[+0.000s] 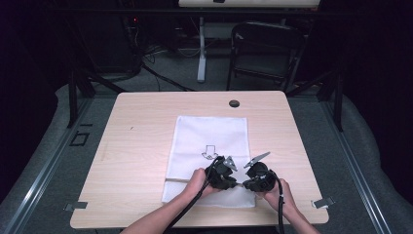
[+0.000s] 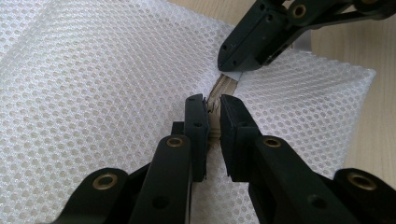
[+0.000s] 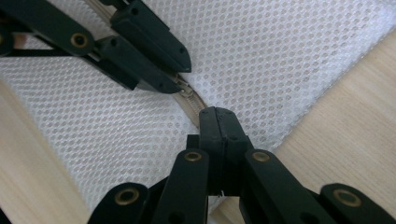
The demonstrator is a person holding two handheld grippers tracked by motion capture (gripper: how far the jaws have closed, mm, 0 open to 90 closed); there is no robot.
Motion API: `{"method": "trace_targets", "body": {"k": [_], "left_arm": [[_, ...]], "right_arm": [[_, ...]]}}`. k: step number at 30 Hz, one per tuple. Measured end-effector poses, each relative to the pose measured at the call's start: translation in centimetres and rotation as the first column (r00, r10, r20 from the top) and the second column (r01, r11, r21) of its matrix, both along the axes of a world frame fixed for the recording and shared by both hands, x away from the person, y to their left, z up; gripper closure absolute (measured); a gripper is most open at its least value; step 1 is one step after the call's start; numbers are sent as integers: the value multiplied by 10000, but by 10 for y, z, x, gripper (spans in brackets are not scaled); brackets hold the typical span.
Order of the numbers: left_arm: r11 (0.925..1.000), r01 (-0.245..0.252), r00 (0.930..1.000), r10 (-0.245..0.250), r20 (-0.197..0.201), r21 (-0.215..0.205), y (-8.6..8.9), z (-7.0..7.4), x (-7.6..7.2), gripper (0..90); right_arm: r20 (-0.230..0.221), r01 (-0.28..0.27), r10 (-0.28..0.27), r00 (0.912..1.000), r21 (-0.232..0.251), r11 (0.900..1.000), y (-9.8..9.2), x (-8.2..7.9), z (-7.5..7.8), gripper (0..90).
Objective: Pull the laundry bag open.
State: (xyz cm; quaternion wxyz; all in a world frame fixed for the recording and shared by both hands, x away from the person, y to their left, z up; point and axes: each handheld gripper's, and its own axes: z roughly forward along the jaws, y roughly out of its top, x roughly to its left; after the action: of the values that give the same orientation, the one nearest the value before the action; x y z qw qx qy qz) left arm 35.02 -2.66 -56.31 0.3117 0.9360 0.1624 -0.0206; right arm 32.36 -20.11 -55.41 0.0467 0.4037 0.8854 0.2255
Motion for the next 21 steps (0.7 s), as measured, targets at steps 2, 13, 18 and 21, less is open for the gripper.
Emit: {"method": "trace_targets", "body": {"k": [2,13,18,21], "left_arm": [[10000,-21,10000,21,52,19,-1,0,-1,816],[9999,-104,9999,104,63,11,4,2,-3,817],[9999,-101,9999,101,29,-1,5,2,-4,817],[9999,-105,9999,105,-13,-3,7,3,-3,817]], "right_arm": [[44,-12,12,10000,63,10000,0,1,-1,900],[-121,-106,108,9999,169,9998,-3,2,-1,900],[-117,-103,106,9999,276,9996,-4,2,-2,900],[-93,-88,91,9999,299,9995,-4,2,-2,900]]}}
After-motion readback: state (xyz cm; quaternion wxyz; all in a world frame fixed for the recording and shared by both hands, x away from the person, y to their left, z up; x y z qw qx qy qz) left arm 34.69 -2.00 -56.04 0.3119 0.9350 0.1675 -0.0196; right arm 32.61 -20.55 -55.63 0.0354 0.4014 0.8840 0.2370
